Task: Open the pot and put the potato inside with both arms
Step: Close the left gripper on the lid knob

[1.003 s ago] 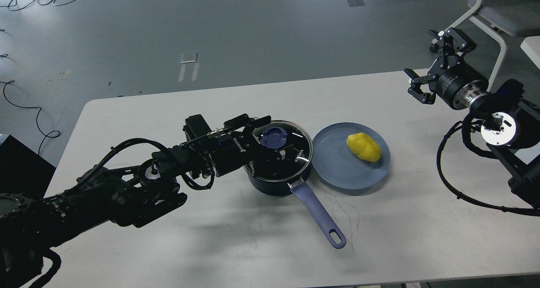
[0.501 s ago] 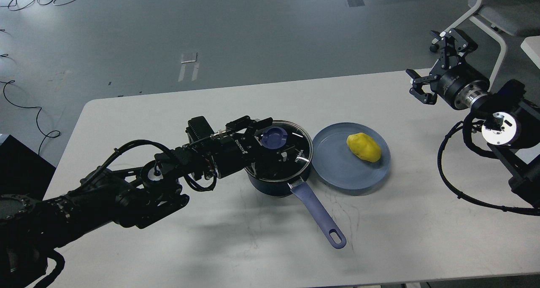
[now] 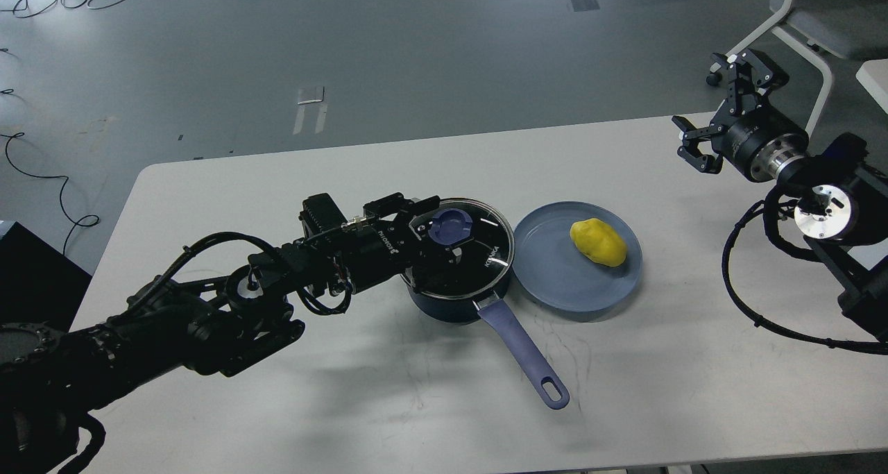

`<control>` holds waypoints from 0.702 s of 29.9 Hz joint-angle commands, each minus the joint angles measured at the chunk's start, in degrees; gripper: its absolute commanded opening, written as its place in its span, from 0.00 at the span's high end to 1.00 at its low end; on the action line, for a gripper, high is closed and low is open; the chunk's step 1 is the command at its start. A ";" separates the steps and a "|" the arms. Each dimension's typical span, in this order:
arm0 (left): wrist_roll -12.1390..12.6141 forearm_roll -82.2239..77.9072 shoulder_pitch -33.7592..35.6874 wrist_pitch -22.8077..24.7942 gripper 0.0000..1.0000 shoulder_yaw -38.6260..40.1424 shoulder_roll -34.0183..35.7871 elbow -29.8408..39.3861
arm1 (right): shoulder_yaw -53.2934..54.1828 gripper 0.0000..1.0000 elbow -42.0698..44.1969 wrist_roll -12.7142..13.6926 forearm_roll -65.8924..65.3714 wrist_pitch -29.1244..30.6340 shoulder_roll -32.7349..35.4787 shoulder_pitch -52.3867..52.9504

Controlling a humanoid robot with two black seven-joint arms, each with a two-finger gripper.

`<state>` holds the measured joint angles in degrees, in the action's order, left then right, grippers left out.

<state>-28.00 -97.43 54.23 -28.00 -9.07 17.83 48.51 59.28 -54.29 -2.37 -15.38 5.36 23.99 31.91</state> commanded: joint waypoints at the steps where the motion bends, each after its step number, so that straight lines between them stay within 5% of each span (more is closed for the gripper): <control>1: 0.00 -0.04 -0.27 0.00 0.27 -1.21 0.01 0.00 | -0.48 0.00 0.15 0.00 0.00 -0.09 -0.09 0.08; 21: 0.00 0.04 -0.71 0.00 0.46 -1.30 -0.34 -2.19 | -0.74 0.00 1.02 -0.09 -0.09 -0.09 -0.09 0.00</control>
<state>-28.02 -97.38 53.54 -28.00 -10.37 17.66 46.32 58.62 -53.31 -2.46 -15.38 5.27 23.82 31.92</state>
